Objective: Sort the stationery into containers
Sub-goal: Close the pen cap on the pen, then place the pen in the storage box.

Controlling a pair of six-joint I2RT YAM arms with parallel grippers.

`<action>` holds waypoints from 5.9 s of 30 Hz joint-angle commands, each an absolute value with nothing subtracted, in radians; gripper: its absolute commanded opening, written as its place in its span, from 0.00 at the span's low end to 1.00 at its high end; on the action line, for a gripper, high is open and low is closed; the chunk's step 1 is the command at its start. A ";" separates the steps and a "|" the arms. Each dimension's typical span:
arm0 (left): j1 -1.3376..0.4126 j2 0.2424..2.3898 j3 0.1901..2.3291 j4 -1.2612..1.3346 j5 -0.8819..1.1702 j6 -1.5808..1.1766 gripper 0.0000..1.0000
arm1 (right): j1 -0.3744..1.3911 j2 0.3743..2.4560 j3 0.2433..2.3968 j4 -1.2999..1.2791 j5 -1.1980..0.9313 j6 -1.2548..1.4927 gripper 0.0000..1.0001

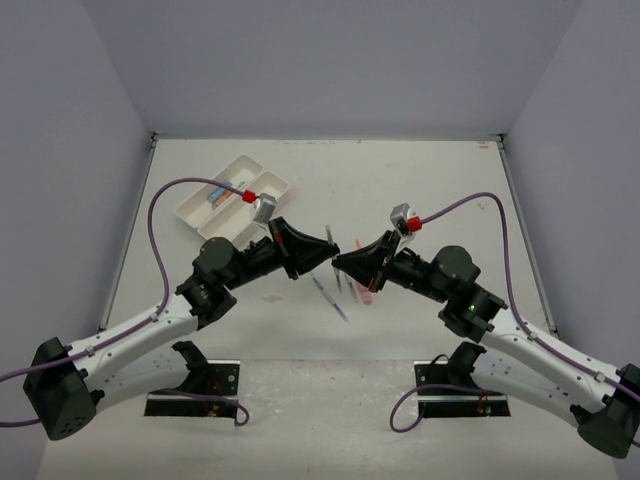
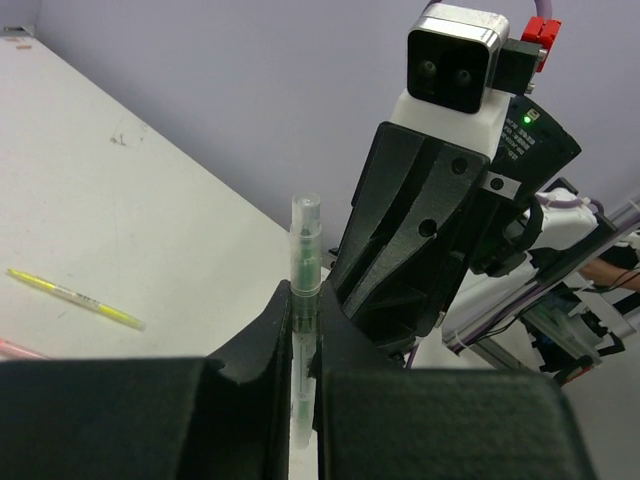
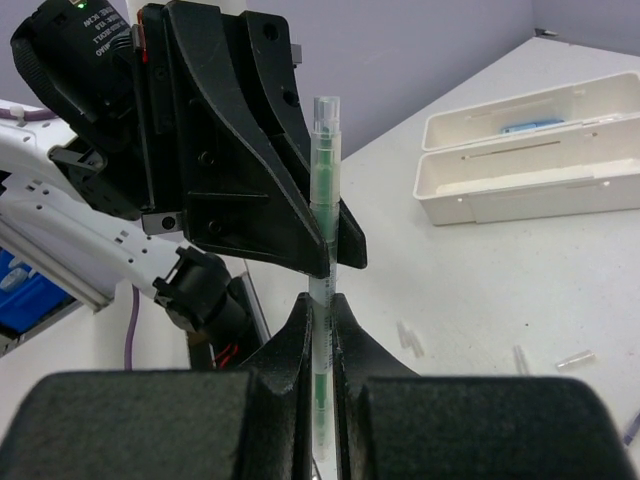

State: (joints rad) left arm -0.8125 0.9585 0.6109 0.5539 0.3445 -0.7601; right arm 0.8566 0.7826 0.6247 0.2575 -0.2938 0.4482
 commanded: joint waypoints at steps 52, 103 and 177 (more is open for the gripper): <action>-0.813 0.917 0.730 0.450 0.339 -0.639 0.00 | 0.866 0.906 0.774 0.211 -0.424 0.400 0.00; -0.696 1.018 0.850 0.573 0.503 -0.708 0.63 | 0.689 0.910 0.819 0.163 -0.600 0.348 0.00; -0.454 1.559 1.169 0.208 -0.348 0.361 0.00 | 0.673 0.649 0.671 -0.085 -0.019 0.278 0.99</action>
